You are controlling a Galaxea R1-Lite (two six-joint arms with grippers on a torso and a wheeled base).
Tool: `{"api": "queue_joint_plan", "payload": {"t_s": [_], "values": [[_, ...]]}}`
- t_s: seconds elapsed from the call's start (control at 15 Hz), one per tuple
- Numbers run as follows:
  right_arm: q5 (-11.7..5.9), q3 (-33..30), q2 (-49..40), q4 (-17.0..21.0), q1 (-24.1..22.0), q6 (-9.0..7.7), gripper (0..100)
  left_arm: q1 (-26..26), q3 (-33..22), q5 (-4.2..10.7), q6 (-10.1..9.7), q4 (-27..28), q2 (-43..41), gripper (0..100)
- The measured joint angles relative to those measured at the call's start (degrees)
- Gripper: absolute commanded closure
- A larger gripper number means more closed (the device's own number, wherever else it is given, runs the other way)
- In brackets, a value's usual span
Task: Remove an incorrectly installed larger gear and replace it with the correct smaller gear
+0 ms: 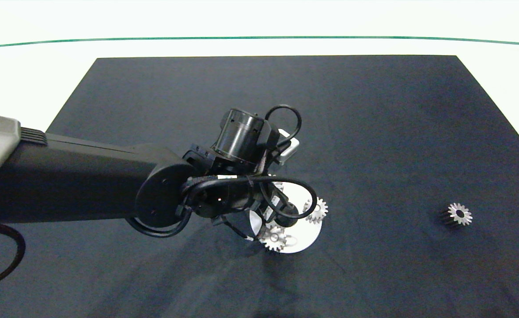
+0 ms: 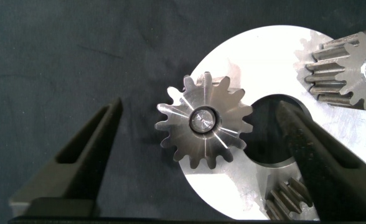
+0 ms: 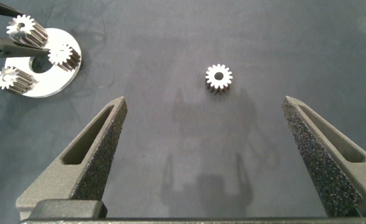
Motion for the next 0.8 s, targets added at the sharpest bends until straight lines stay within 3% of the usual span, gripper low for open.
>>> {"api": "queue_joint_plan", "payload": {"t_s": [0.27, 0.8], "values": [[-0.05, -0.1, -0.1, 0.0, 0.0, -0.06, 0, 0.0, -0.1, 0.00, -0.39, 0.0, 0.4, 1], [-0.06, -0.1, -0.1, 0.0, 0.0, -0.04, 0, 0.3, -0.2, 0.01, -0.39, -0.1, 0.6, 17]]}}
